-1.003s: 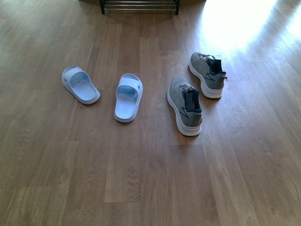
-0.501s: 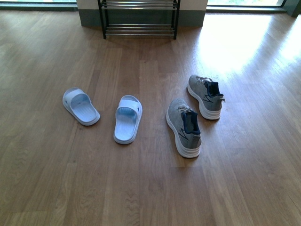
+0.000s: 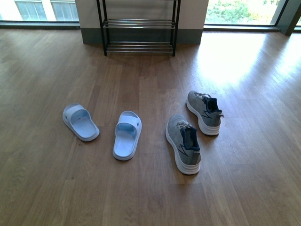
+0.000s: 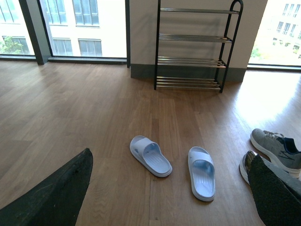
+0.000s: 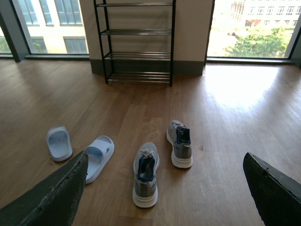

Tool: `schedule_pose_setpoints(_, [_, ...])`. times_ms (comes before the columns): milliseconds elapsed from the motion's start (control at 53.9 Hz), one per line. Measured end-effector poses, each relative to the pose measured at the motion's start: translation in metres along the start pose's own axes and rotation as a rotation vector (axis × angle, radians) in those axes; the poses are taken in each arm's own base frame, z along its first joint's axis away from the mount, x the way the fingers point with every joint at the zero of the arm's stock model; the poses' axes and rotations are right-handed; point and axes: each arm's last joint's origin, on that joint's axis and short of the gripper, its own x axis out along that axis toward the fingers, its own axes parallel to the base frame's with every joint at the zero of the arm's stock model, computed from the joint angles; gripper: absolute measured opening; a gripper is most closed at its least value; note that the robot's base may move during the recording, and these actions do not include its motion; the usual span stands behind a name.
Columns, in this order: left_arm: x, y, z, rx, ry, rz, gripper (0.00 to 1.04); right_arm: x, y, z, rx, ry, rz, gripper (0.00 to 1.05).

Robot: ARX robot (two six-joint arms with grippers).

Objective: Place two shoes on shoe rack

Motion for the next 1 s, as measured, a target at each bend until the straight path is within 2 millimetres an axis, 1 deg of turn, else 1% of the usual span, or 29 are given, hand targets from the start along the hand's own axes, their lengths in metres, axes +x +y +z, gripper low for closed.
schedule_pose_setpoints(1003, [0.0000, 0.0000, 0.0000, 0.000, 0.000, -0.002, 0.95, 0.0000, -0.0001, 0.0000, 0.000, 0.000, -0.002, 0.96])
